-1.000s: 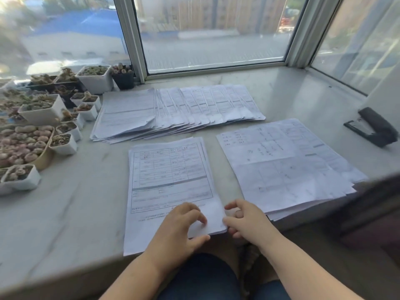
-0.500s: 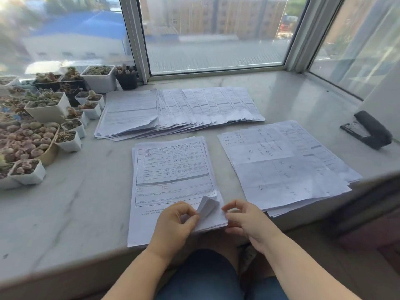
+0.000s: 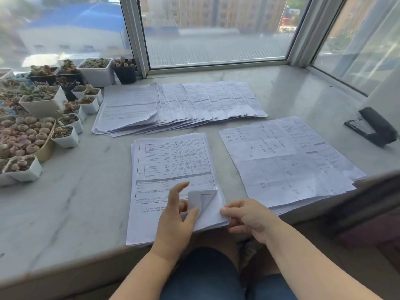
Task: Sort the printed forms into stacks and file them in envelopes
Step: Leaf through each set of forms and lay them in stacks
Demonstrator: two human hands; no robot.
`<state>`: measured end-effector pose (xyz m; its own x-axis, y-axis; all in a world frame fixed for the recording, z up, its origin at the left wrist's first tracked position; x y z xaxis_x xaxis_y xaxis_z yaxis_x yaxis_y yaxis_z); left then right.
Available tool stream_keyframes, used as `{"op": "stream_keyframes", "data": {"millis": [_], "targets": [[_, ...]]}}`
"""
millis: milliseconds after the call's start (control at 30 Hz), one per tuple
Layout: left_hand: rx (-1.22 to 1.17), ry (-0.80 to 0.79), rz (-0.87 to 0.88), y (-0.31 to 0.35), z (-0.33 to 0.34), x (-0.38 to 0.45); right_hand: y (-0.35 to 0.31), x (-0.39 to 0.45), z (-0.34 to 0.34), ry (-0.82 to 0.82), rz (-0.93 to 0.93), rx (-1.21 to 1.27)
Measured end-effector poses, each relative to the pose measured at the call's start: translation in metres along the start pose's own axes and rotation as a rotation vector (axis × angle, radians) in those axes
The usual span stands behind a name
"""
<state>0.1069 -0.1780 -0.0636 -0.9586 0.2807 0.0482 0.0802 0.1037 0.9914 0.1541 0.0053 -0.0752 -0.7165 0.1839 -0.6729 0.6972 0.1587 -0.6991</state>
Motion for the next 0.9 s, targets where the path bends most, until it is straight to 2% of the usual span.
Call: {"op": "stream_keyframes", "data": {"millis": [233, 400, 633, 667, 733, 767, 800, 833, 900], "targets": [[0.175, -0.153, 0.050, 0.010, 0.003, -0.001, -0.007, 0.002, 0.005, 0.123, -0.015, -0.134], [0.163, -0.195, 0.034, 0.009, -0.004, 0.001, -0.008, 0.001, 0.004, 0.111, -0.016, -0.150], [0.175, -0.162, 0.057, 0.008, -0.006, 0.002, -0.008, -0.004, 0.003, 0.046, 0.003, -0.123], [0.173, -0.167, 0.056, 0.008, -0.006, 0.002, -0.011, -0.006, 0.000, 0.102, -0.038, -0.182], [0.162, -0.165, 0.058, 0.008, -0.006, 0.002, -0.025, -0.009, -0.014, 0.378, -0.218, -0.432], [0.155, -0.158, 0.057, 0.007, -0.006, 0.001, -0.035, -0.014, -0.018, 0.508, -0.326, -0.500], [0.152, -0.149, 0.058, 0.008, -0.006, 0.001, -0.042, -0.016, -0.019, 0.545, -0.403, -0.479], [0.155, -0.142, 0.066, 0.008, -0.006, 0.001, -0.047, -0.016, -0.017, 0.490, -0.425, -0.372], [0.146, -0.144, 0.095, 0.010, -0.006, -0.001, -0.051, -0.010, -0.004, 0.253, -0.302, -0.152]]}}
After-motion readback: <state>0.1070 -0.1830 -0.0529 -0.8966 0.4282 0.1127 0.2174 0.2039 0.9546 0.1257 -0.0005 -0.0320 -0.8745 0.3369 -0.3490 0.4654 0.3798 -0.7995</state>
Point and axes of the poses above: each hand's wrist, its own x-axis towards the middle knuckle, its own z-axis out of the palm, y = z × x, the point moved 5 cm from there along x, towards the middle knuckle, and after that the axes turned 14 degrees about -x, right-handed, at the moved point
